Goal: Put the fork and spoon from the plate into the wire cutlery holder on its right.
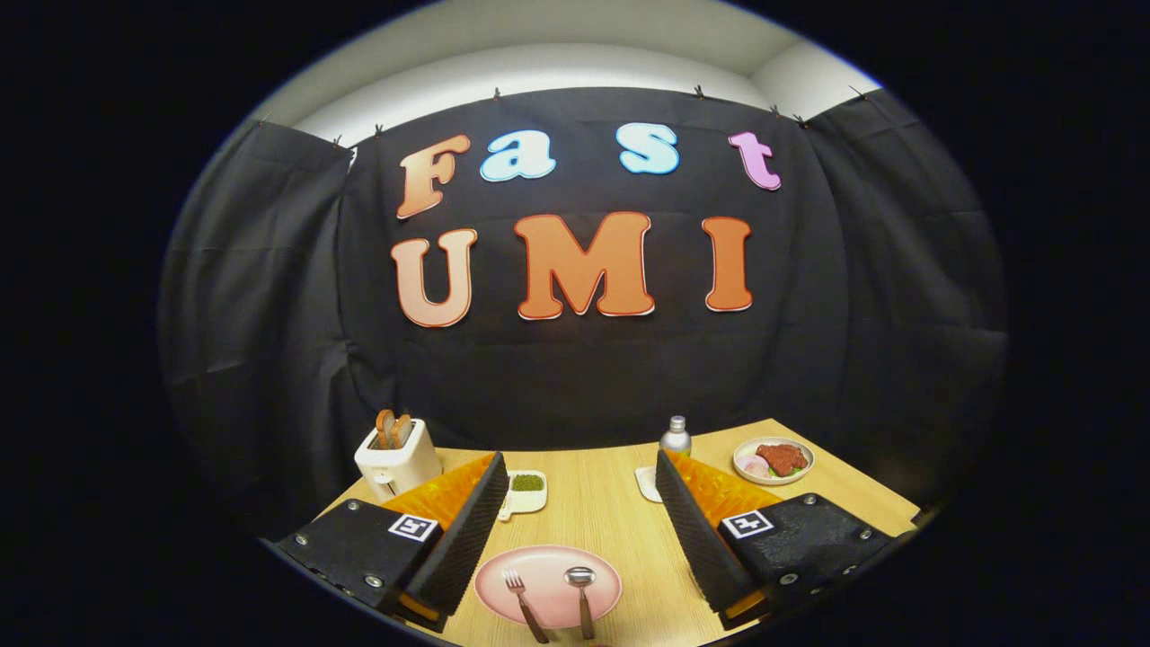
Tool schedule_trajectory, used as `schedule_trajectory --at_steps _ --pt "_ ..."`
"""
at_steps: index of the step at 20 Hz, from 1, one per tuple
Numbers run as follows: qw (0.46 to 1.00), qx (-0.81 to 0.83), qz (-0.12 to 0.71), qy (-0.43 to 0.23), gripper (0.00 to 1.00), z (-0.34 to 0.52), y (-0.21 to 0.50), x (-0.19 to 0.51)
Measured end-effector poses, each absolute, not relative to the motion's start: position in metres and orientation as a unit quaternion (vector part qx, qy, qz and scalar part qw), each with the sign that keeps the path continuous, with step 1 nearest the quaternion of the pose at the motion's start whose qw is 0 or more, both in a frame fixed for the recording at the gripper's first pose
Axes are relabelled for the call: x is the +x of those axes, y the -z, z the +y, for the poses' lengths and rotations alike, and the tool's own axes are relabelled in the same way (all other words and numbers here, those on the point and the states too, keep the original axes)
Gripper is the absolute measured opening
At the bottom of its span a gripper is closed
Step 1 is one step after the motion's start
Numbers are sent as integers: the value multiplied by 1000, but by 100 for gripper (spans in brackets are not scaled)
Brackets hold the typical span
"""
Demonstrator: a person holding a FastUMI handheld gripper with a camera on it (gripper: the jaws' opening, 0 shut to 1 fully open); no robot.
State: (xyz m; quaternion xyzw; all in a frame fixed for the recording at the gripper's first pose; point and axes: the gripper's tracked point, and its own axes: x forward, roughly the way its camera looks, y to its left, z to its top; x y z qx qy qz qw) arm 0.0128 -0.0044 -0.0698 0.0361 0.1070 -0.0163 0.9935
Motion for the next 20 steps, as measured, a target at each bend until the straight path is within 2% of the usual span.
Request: schedule_trajectory --at_steps 4,9,20 --pt "994 8 109 31 99 -13 73 14" --pt "992 22 125 7 99 1 87 9" --pt "989 -2 147 9 99 1 115 7"
